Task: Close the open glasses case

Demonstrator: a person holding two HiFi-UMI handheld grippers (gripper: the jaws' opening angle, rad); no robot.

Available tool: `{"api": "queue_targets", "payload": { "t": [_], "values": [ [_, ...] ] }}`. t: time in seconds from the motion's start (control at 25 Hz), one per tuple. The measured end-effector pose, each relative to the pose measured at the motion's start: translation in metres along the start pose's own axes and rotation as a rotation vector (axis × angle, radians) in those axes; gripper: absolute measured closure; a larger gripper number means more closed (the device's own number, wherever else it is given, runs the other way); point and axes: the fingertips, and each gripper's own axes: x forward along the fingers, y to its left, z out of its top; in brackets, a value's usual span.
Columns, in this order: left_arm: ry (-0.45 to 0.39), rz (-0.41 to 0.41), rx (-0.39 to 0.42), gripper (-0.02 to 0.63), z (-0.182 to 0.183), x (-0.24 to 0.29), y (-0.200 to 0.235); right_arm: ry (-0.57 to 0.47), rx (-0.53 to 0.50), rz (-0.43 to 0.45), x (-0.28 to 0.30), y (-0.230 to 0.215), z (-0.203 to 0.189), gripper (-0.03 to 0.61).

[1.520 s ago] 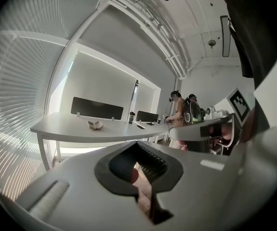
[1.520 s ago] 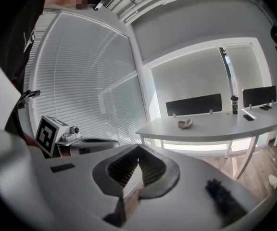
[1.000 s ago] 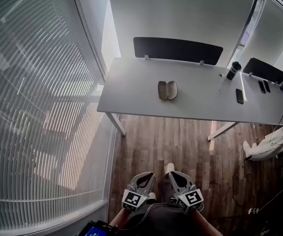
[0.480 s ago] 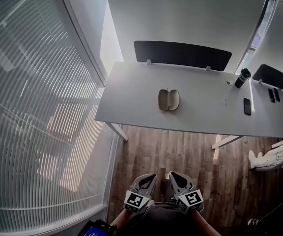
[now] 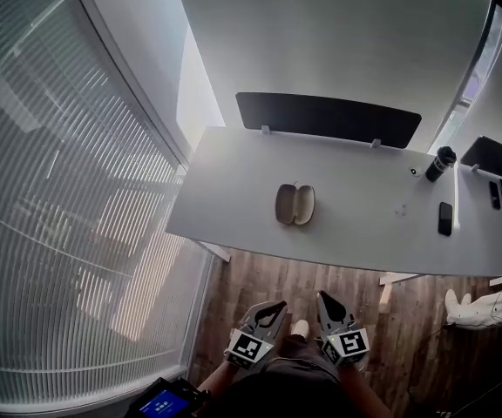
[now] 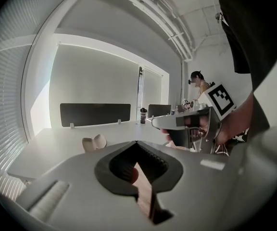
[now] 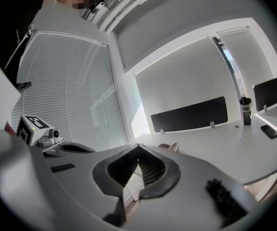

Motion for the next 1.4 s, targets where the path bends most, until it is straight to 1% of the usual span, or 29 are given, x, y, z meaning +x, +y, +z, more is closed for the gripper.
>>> {"api": "queue_targets", "payload": {
  "t": [0.16, 0.28, 0.32, 0.4, 0.52, 0.64, 0.76, 0.92, 1.04, 1.16, 1.28, 1.4],
  "values": [
    [-0.004, 0.001, -0.001, 0.607, 0.004, 0.017, -0.004, 0.006, 0.006, -0.003, 0.002, -0.022, 0.004, 0.574],
    [-0.016, 0.009, -0.034, 0.607, 0.012, 0.033, 0.009, 0.019, -0.022, 0.002, 0.011, -0.033, 0.007, 0.574],
    [-0.025, 0.014, -0.034, 0.607, 0.016, 0.038, 0.013, 0.026, -0.029, 0.004, 0.014, -0.034, 0.007, 0.574],
    [-0.039, 0.025, -0.022, 0.607, 0.022, 0.043, 0.018, 0.023, -0.055, 0.042, 0.015, -0.03, 0.004, 0.574],
    [-0.052, 0.05, -0.034, 0.607, 0.029, 0.049, 0.025, 0.034, -0.102, 0.111, 0.018, -0.022, 0.001, 0.574],
    [-0.059, 0.075, -0.027, 0.607, 0.033, 0.055, 0.03, 0.042, -0.111, 0.134, 0.024, -0.024, 0.002, 0.574],
    [-0.051, 0.087, -0.043, 0.607, 0.029, 0.057, 0.032, 0.051, -0.119, 0.141, 0.026, -0.026, 0.001, 0.574],
    [-0.015, 0.097, -0.049, 0.607, 0.015, 0.063, 0.047, 0.069, -0.121, 0.132, 0.03, -0.035, 0.0, 0.574],
    [0.01, 0.113, -0.062, 0.607, 0.002, 0.072, 0.066, 0.095, -0.113, 0.096, 0.035, -0.047, 0.002, 0.574],
    [0.036, 0.117, -0.07, 0.607, -0.007, 0.081, 0.085, 0.098, -0.116, 0.071, 0.043, -0.061, 0.001, 0.574],
    [0.053, 0.114, -0.045, 0.607, -0.012, 0.092, 0.105, 0.107, -0.121, 0.066, 0.058, -0.072, 0.001, 0.574],
    [0.055, 0.093, -0.013, 0.607, -0.016, 0.11, 0.126, 0.128, -0.109, 0.03, 0.078, -0.081, 0.011, 0.574]
  ]
}}
